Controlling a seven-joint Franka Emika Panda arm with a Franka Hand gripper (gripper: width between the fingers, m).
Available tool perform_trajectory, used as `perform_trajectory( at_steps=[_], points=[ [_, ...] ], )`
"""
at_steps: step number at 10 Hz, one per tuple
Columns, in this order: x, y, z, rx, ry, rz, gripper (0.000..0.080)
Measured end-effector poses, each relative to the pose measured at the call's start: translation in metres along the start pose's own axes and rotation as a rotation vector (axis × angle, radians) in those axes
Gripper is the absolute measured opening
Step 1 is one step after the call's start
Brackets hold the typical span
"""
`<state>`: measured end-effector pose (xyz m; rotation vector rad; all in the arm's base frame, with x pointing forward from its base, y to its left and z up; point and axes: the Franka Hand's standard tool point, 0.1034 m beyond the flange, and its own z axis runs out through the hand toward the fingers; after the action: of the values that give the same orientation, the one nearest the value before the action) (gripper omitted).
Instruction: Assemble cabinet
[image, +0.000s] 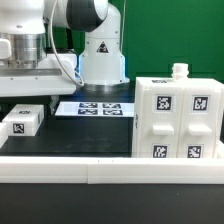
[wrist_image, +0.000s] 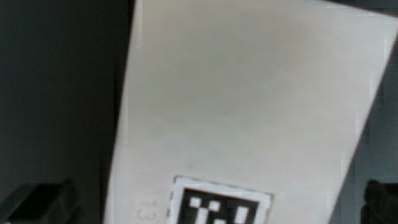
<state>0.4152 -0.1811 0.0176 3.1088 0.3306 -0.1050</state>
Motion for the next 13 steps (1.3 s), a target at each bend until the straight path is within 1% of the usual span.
perform_trajectory(
  at_steps=[2, 9, 10, 13],
  points=[
    [0.0, 0.0, 0.0, 0.0, 0.0, 0.0, 0.0556],
    [0.0, -0.001, -0.001, 0.001, -0.002, -0.003, 0.0557],
    [0.004, -0.007, -0.014, 0.014, -0.003, -0.012, 0.0557],
    [0.011, -0.024, -0.066, 0.044, 0.024, -0.02, 0.0557]
  ],
)
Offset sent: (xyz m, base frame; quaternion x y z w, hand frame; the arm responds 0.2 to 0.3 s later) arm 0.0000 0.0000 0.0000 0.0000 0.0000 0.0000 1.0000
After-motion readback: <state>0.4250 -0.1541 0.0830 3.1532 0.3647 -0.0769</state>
